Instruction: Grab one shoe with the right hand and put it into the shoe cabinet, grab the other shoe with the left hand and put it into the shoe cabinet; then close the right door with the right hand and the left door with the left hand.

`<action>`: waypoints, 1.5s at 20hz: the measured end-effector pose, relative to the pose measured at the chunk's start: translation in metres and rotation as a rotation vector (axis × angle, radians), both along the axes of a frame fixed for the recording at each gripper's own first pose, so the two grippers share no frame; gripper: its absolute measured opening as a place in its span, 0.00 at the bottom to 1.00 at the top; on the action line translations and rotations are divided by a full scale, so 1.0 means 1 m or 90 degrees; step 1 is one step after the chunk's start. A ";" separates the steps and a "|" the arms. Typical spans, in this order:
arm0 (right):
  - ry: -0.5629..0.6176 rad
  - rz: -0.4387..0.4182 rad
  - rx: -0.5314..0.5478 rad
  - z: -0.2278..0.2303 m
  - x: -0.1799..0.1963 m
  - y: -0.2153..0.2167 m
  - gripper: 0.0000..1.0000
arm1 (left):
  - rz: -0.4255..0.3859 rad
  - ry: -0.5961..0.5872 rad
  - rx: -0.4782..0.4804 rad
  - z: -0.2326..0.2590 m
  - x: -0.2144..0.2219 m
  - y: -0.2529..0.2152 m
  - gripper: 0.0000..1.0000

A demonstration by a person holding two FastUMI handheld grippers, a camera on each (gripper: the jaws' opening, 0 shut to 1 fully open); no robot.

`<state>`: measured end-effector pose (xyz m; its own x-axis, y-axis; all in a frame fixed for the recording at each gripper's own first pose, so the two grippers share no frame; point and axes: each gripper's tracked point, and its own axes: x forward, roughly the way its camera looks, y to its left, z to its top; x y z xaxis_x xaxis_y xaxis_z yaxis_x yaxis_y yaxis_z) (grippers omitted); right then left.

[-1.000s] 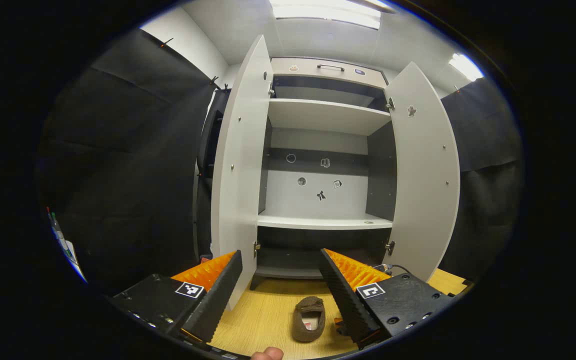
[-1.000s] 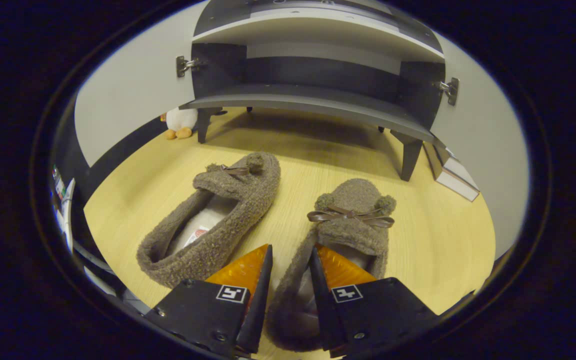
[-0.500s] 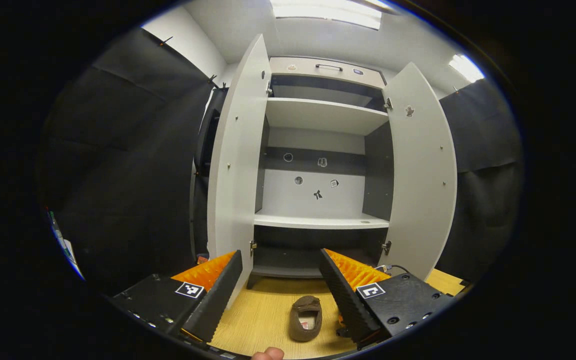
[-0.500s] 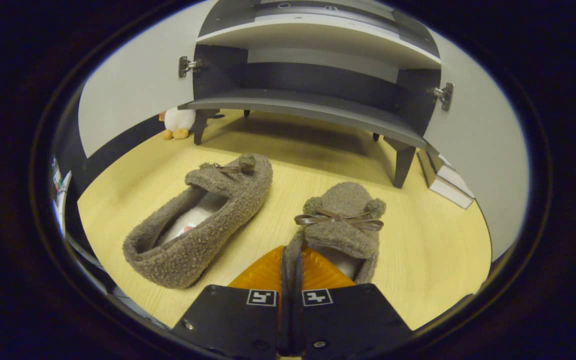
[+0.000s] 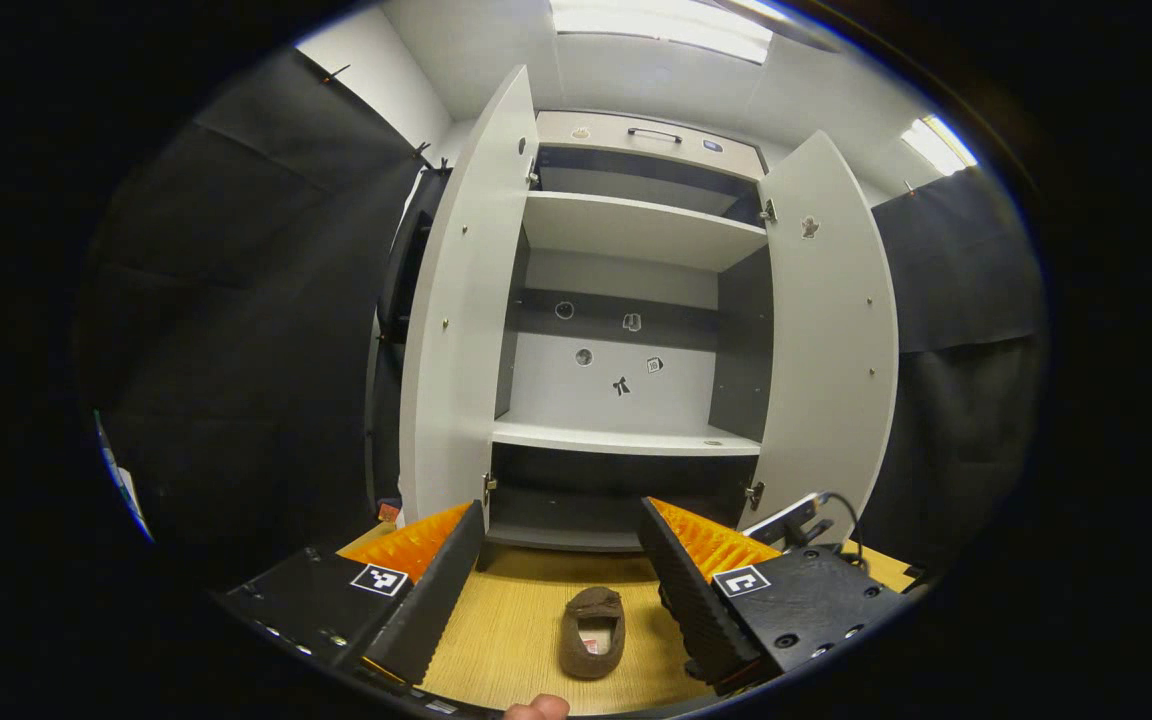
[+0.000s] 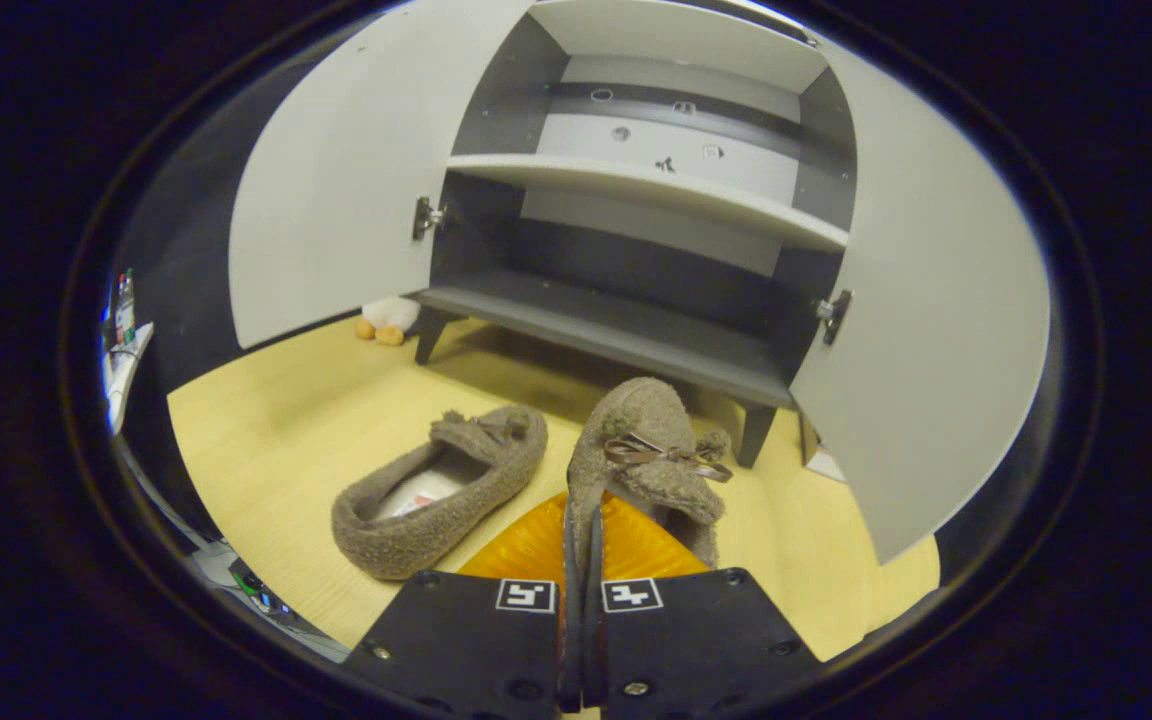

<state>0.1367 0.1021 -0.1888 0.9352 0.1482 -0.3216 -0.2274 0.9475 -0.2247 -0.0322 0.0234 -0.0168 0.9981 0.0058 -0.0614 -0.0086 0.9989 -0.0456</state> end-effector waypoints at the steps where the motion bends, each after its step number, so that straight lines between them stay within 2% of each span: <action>1: -0.025 0.001 0.008 0.019 -0.006 0.001 0.04 | -0.003 0.000 0.001 -0.001 -0.001 -0.002 0.95; 8: -0.173 0.031 0.106 0.164 -0.034 0.015 0.04 | -0.008 -0.010 0.004 0.002 0.000 -0.005 0.94; 13: -0.229 0.069 0.103 0.253 -0.029 0.033 0.04 | -0.010 -0.014 0.006 0.000 0.003 -0.009 0.95; 16: -0.225 0.065 0.105 0.284 0.008 0.038 0.04 | -0.017 -0.022 0.009 0.000 0.004 -0.009 0.95; 20: -0.198 0.032 0.123 0.326 0.078 0.035 0.04 | -0.017 -0.022 0.014 -0.004 0.005 -0.007 0.95; 23: -0.183 0.002 0.098 0.347 0.136 0.026 0.04 | -0.013 -0.021 0.016 -0.004 0.006 -0.003 0.94; 27: -0.154 -0.041 0.035 0.352 0.204 0.013 0.04 | -0.008 -0.005 0.015 -0.009 0.007 0.002 0.95; 30: -0.101 -0.057 0.001 0.337 0.242 0.010 0.03 | 0.002 -0.003 0.008 -0.010 0.007 0.006 0.95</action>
